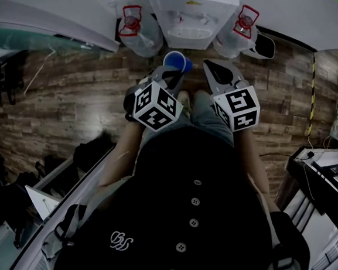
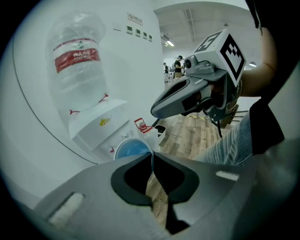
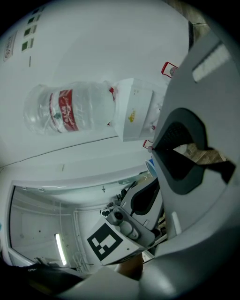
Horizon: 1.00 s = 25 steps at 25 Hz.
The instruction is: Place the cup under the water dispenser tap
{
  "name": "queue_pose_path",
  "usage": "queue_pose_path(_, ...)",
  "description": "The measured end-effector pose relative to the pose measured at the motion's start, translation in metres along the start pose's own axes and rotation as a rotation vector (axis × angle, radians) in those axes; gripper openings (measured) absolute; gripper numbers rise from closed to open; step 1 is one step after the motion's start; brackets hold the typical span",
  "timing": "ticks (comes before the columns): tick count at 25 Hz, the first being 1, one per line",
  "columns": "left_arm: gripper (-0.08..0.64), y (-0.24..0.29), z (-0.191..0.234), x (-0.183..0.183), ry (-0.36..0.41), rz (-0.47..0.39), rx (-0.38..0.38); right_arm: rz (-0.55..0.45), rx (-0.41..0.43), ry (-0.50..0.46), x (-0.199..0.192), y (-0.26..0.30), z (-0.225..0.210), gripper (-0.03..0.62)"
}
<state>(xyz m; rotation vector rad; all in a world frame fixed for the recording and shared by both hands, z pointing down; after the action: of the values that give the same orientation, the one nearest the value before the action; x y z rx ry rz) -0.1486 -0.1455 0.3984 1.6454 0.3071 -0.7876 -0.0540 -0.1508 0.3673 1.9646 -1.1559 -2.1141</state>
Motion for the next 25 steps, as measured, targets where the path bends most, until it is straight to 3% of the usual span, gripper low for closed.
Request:
queue_pose_path(12,0.015,0.019,0.004,0.003,-0.002,0.031,0.002,0.036,0.08,-0.019,-0.012,0.015,0.001,0.0)
queue_pose_path(25,0.015,0.044,0.006,0.009,-0.114,0.067,0.01,0.081,0.14,-0.049,-0.015,0.031,-0.028,0.0)
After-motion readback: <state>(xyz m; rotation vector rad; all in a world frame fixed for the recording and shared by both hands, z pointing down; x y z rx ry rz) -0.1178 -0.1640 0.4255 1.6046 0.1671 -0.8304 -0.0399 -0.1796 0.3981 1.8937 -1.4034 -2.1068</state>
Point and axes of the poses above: the fingertips, and each gripper's own axes: y forward along the fingers, z to its left, x out of its top, the point moved 4 cm from there along -y, backward along the fingers, and after that the axes turned 5 degrees about -x, right-handed, at the moved point
